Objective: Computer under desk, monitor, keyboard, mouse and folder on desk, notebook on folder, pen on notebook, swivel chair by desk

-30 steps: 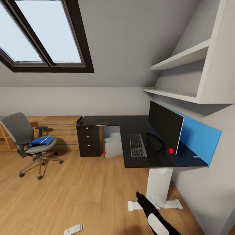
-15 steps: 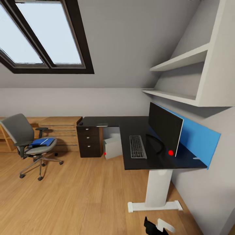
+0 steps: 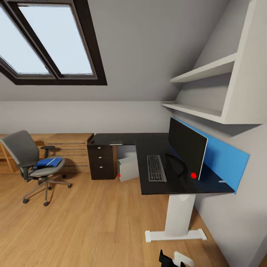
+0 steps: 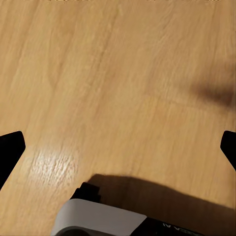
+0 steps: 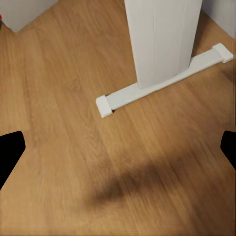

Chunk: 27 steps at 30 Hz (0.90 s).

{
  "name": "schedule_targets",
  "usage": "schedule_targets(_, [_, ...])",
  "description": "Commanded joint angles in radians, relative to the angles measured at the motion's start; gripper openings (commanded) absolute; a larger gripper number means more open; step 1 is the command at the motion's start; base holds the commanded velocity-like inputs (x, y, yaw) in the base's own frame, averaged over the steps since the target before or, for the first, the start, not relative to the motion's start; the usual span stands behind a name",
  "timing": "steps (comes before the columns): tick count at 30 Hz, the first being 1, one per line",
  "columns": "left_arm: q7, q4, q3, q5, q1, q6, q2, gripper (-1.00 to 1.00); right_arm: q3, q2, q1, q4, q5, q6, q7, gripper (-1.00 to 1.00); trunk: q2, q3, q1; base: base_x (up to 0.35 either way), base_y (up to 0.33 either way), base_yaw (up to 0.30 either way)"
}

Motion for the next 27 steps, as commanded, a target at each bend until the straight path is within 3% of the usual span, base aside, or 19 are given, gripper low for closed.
schedule_targets(1, [0.006,-0.001,-0.008,0.011,-0.001,-0.006,0.001,1.00,0.009,0.000,-0.001,0.002,-0.001,-0.002,-0.007,1.00,0.006,0.002,-0.004,0.000,0.000,0.000])
schedule_targets(8, [0.006,-0.001,-0.012,0.010,-0.001,-0.008,-0.003,1.00,0.008,0.000,-0.001,0.007,0.037,-0.002,-0.007,1.00,0.055,0.024,-0.031,0.000,0.000,0.000])
schedule_targets(20, [0.006,-0.001,-0.013,0.010,-0.001,-0.010,-0.004,1.00,0.008,0.000,-0.001,0.007,0.059,-0.002,-0.005,1.00,0.139,0.061,-0.077,0.000,0.000,0.000])
schedule_targets(24, [0.006,0.000,-0.014,0.010,-0.001,-0.010,-0.005,1.00,0.011,0.006,-0.001,0.007,0.063,-0.005,-0.005,1.00,0.167,0.074,-0.092,0.000,0.000,0.000])
schedule_targets(25, [0.006,0.001,-0.015,0.010,-0.001,-0.010,-0.006,1.00,0.013,0.024,-0.001,0.007,0.064,-0.007,-0.005,1.00,0.174,0.077,-0.096,0.000,0.000,0.132])
schedule_targets(27, [0.006,0.001,-0.015,0.010,-0.001,-0.010,-0.005,1.00,0.013,0.030,-0.001,0.007,0.064,-0.014,-0.005,1.00,0.188,0.083,-0.104,0.000,0.000,0.229])
